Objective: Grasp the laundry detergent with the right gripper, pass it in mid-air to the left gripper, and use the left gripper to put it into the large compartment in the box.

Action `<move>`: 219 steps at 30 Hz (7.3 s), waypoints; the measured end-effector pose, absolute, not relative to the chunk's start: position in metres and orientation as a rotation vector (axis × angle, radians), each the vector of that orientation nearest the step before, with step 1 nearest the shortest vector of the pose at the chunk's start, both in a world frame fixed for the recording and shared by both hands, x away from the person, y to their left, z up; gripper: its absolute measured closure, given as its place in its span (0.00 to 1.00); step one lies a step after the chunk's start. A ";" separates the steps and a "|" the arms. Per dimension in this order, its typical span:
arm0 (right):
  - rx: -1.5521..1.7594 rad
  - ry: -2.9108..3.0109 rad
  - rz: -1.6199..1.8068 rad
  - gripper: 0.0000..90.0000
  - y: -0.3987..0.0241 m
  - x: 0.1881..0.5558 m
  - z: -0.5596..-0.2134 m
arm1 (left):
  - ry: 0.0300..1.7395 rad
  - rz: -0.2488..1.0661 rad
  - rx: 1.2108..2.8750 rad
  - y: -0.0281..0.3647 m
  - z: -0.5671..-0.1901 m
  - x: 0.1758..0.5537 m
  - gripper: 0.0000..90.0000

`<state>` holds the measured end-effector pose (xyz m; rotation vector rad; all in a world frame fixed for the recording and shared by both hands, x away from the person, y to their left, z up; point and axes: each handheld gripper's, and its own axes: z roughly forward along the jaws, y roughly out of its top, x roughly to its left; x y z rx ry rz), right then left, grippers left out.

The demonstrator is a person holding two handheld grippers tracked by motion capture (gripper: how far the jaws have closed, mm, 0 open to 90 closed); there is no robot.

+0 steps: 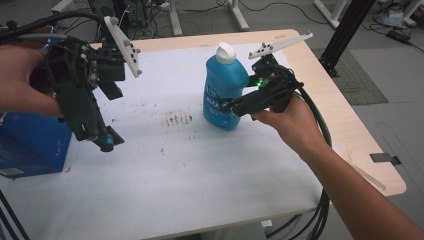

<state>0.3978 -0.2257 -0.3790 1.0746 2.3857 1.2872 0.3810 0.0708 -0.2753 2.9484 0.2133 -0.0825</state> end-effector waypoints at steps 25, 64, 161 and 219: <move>1.067 2.302 1.373 0.20 -0.219 0.401 -0.394 | 0.216 -0.091 2.946 0.072 -0.276 0.382 0.02; 0.977 2.261 1.346 0.49 -0.212 0.396 -0.399 | 0.221 -0.096 2.940 0.074 -0.276 0.382 0.02; -0.072 2.846 1.537 0.50 -0.118 0.379 -0.346 | 0.059 -0.071 2.942 0.014 -0.237 0.374 0.13; 0.083 2.832 1.571 0.25 -0.128 0.381 -0.335 | 0.024 -0.022 2.974 0.014 -0.215 0.375 0.42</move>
